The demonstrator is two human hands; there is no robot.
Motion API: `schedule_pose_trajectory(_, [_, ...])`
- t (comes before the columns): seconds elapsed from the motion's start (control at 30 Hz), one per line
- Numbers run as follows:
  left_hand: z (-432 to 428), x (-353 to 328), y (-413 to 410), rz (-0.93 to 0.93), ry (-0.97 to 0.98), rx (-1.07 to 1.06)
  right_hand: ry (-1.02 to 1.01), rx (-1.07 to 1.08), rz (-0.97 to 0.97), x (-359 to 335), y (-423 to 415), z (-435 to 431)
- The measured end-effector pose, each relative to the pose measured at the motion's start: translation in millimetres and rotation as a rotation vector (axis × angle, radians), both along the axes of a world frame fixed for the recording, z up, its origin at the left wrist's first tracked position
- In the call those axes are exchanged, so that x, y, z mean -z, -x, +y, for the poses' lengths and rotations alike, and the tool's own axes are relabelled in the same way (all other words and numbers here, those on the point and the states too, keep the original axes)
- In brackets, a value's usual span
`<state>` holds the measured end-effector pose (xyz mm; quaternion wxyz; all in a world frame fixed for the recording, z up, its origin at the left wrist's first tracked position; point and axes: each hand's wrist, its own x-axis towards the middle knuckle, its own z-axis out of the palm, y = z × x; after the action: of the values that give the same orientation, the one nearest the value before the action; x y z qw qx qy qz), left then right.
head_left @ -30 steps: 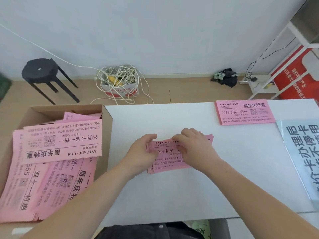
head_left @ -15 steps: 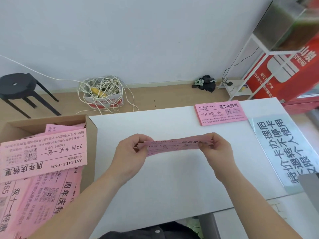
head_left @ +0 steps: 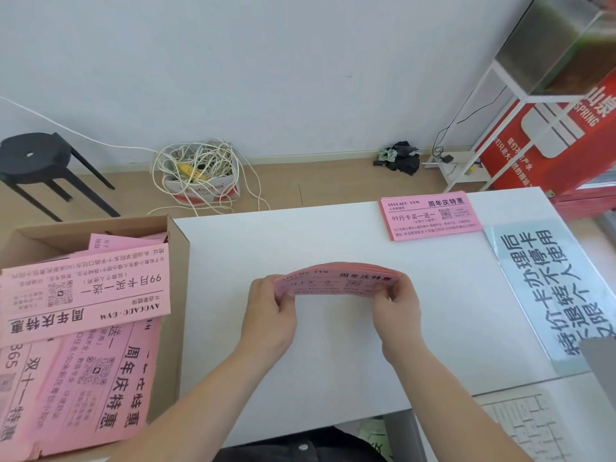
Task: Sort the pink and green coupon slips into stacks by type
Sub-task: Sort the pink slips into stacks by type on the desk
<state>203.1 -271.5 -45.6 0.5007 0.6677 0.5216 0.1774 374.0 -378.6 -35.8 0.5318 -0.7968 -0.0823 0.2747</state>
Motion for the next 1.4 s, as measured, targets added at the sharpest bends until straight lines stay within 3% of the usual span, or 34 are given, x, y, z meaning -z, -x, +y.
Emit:
schedule_pose_trajectory(0.23, [17.3, 3.1, -22.1, 0.205, -0.003, 0.254, 0.18, -0.146, -0.123, -17.2, -41.2, -2.8])
schedule_pose_trajectory(0.33, [26.5, -19.7, -63.6, 0.181, 0.009, 0.361, 0.256, -0.187, -0.208, -35.2, -94.3, -2.5])
schedule_pose_trajectory(0.53, [44.0, -45.3, -178.7, -0.034, 0.285, 0.23, 0.289, -0.06, -0.346, -59.0, -212.4, 3.2])
schedule_pose_trajectory(0.83, [55.6, -9.5, -257.7, 0.023, 0.31, 0.174, 0.372, -0.125, -0.362, -19.6, -290.6, 28.2])
schedule_pose_trajectory(1.0, [57.3, -2.7, -247.5, 0.225, -0.027, 0.31, 0.497, -0.228, -0.413, 1.4, -305.1, 15.6])
schedule_pose_trajectory(1.17, [44.9, 1.8, -255.9, 0.356, -0.273, 0.561, 0.687, -0.609, -0.361, -4.7, -304.4, 9.9])
schedule_pose_trajectory(1.4, [36.4, 4.8, -272.5, 0.492, -0.431, 0.651, 0.744, -0.624, -0.554, 4.1, -298.8, 16.1])
